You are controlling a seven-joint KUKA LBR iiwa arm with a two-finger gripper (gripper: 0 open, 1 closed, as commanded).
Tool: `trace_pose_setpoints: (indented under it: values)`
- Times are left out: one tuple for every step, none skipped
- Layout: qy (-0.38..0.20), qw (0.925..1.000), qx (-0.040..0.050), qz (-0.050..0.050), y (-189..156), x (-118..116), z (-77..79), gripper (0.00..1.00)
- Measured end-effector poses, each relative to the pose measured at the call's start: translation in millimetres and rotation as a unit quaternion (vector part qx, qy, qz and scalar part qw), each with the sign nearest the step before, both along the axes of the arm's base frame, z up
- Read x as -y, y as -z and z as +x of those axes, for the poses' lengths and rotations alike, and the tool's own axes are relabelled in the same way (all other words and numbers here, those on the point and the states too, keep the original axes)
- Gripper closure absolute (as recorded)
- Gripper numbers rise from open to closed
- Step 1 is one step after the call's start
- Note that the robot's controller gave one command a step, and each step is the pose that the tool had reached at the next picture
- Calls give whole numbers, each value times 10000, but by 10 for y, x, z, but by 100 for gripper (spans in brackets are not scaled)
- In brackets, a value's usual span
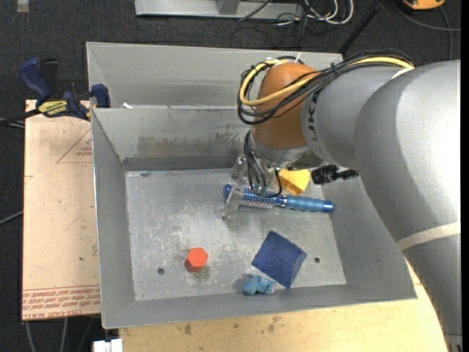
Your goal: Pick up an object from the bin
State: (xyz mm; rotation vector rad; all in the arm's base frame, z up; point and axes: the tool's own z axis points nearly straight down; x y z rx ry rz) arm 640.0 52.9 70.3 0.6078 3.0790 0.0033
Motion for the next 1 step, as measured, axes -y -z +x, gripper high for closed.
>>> trace_pose_setpoints:
  values:
    - [2,10000,-8,-1,4,0,-4,100]
